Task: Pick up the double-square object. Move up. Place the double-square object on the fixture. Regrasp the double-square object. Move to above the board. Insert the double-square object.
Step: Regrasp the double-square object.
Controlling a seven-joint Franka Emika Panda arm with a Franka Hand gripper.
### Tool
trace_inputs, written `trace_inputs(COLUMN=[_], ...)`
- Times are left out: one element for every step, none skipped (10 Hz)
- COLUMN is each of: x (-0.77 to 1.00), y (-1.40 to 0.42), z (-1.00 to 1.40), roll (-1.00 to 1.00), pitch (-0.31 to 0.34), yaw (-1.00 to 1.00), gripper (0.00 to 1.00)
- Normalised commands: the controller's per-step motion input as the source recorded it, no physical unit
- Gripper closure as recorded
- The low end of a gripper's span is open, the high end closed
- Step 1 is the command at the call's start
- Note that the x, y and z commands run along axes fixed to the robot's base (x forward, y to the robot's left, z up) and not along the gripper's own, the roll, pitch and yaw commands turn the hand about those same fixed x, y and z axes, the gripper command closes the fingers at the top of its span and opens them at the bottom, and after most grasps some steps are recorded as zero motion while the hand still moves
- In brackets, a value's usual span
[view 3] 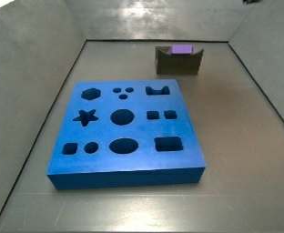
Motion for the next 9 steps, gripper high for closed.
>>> trace_inputs(x=[0.11,0.11,0.11,0.11,0.10,0.09,0.04,0.04,0.06], y=[-0.05,-0.05,-0.05,-0.04,-0.03,-0.04,0.07,0.07,0.06], z=[-0.02,-0.02,-0.02,-0.01,-0.01,-0.01,-1.00,-1.00,-1.00], roll=[0.90,0.65,0.47,0.27,0.21,0.17,0.05,0.05,0.05], pitch=[0.204,0.168,0.140,0.098,0.073,0.022,0.016,0.000,-0.042], yaw=[0.17,0.20,0.22,0.23,0.23,0.21,0.22,0.19,0.17], gripper=[0.00,0.00,0.00,0.00,0.00,0.00,0.00,0.00,0.00])
